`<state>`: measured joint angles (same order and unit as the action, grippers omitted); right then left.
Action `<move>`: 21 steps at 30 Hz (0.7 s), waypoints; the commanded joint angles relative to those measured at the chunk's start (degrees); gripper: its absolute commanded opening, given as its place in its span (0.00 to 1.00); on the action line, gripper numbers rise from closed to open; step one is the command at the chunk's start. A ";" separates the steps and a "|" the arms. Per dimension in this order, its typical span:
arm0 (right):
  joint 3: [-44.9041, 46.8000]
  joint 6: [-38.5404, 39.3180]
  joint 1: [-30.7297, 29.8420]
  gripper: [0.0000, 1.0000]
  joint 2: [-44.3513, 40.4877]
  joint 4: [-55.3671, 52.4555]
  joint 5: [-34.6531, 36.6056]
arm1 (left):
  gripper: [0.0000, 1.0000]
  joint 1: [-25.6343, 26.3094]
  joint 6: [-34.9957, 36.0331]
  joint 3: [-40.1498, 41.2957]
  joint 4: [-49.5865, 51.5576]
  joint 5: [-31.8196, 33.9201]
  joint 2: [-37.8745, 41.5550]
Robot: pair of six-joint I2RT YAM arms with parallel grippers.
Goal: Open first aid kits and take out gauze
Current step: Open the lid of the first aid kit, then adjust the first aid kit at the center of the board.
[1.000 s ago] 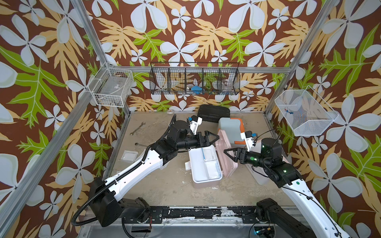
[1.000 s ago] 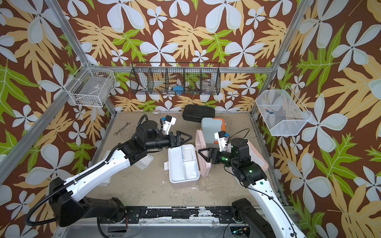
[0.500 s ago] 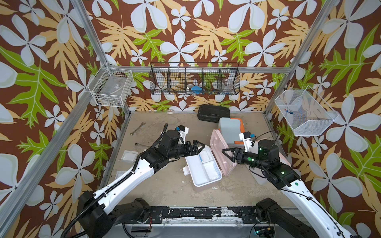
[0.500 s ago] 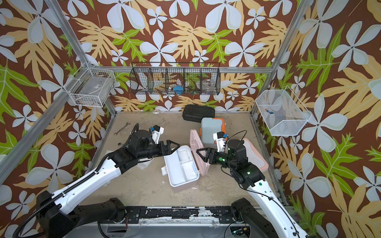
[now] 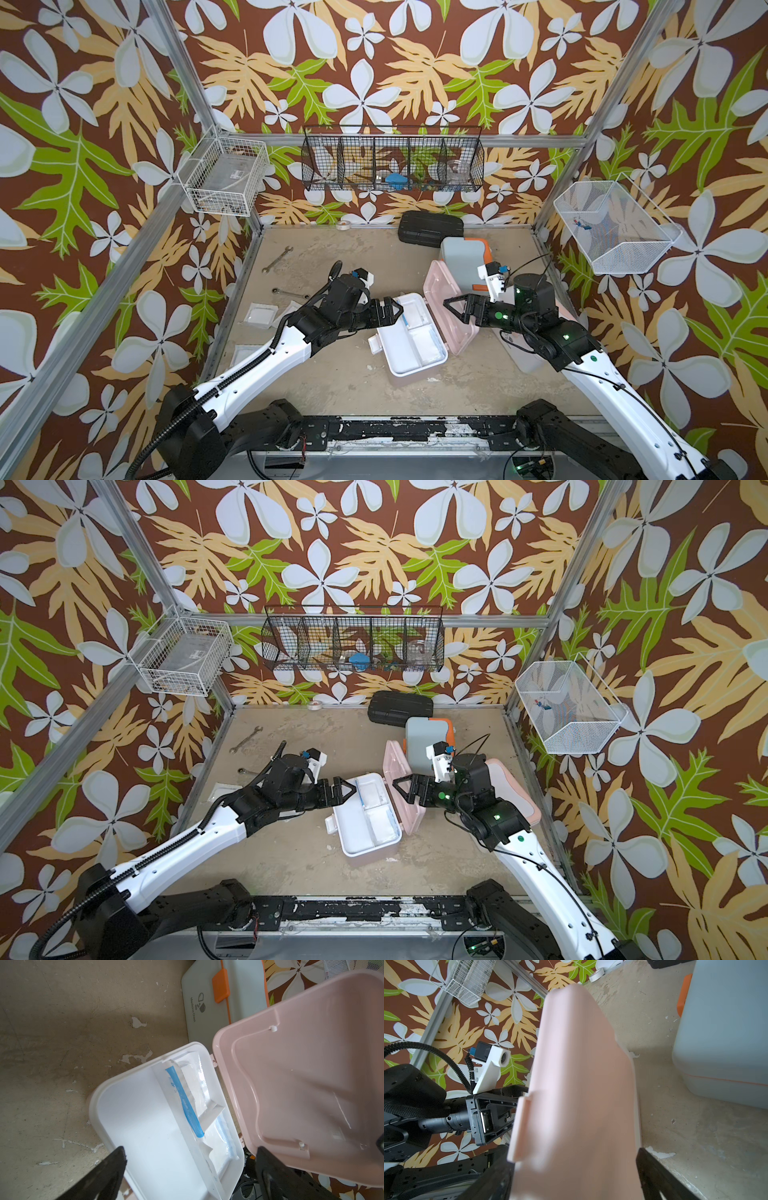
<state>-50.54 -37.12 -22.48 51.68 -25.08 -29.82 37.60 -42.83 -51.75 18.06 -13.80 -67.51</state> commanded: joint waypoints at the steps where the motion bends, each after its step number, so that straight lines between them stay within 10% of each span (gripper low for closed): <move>1: -0.37 2.25 -0.08 0.89 0.31 -1.44 -0.86 | 0.98 -0.56 1.64 -0.74 -1.28 0.37 -1.49; 21: 0.48 2.89 -0.08 0.92 1.23 -1.15 -2.86 | 1.00 -0.94 3.23 0.11 1.14 -0.02 -3.73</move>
<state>-50.06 -34.26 -22.48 52.82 -27.16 -31.75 36.82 -40.01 -51.90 21.41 -11.57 -70.61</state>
